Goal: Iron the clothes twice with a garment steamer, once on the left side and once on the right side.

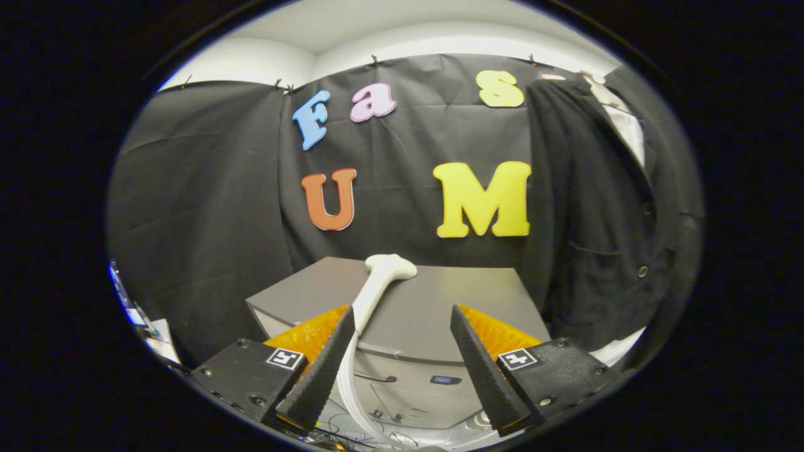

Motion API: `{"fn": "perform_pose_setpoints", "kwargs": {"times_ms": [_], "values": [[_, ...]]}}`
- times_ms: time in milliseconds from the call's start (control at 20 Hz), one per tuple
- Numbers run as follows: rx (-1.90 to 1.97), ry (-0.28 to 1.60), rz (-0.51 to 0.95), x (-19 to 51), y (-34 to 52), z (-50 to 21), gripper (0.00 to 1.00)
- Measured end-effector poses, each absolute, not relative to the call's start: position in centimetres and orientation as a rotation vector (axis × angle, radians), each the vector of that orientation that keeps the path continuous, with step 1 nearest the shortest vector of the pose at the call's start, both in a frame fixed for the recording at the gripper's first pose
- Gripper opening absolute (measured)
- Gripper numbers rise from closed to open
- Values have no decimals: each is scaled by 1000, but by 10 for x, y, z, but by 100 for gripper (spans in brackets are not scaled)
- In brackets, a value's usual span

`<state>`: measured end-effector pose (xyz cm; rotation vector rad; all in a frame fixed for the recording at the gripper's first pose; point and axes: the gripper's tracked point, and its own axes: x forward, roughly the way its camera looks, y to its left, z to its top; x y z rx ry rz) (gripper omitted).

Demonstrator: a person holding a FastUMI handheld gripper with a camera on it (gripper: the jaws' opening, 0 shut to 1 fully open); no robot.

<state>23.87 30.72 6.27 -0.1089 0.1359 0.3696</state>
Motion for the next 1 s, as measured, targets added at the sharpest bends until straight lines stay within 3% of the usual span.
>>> {"fn": "perform_pose_setpoints", "kwargs": {"times_ms": [400, 650, 1000], "values": [[-161, 254, 406, 321, 388, 20, 95], [-208, 342, 349, 350, 393, -2, 90], [-116, 382, 343, 356, 401, -1, 61]]}}
